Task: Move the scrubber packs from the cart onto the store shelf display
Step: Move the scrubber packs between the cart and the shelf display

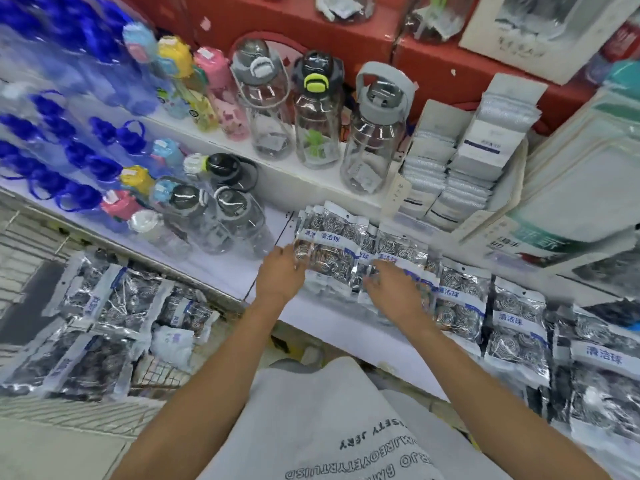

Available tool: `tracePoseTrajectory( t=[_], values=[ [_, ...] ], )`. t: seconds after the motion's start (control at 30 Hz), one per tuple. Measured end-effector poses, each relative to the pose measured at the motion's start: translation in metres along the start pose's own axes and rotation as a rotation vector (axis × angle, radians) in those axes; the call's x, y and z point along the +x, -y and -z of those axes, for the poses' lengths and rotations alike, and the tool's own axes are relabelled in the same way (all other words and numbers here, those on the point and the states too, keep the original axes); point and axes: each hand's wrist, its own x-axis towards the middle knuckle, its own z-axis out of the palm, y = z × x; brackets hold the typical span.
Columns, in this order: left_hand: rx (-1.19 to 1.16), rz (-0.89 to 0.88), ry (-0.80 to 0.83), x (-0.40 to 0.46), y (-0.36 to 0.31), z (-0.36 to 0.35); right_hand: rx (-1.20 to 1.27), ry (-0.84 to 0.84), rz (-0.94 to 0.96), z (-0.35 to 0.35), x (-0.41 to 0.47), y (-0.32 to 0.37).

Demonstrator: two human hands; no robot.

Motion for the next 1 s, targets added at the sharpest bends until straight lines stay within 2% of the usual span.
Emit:
tracePoseTrajectory(
  t=[0.13, 0.27, 0.53, 0.73, 1.0],
  values=[
    [0.098, 0.122, -0.115, -0.061, 0.035, 0.007, -0.144, 0.099, 0.260, -0.018, -0.017, 0.030],
    [0.073, 0.266, -0.223, -0.129, 0.070, 0.006, -0.202, 0.172, 0.454, -0.041, -0.033, 0.064],
    [-0.048, 0.604, -0.252, -0.237, 0.127, 0.005, -0.213, 0.351, 0.694, -0.096, -0.067, 0.130],
    [-0.204, 0.797, -0.318, -0.262, 0.175, -0.007, -0.265, 0.470, 0.737, -0.144, -0.065, 0.179],
    [-0.421, 0.909, -0.281, -0.234, 0.253, -0.012, -0.263, 0.592, 0.572, -0.211, -0.033, 0.252]
  ],
)
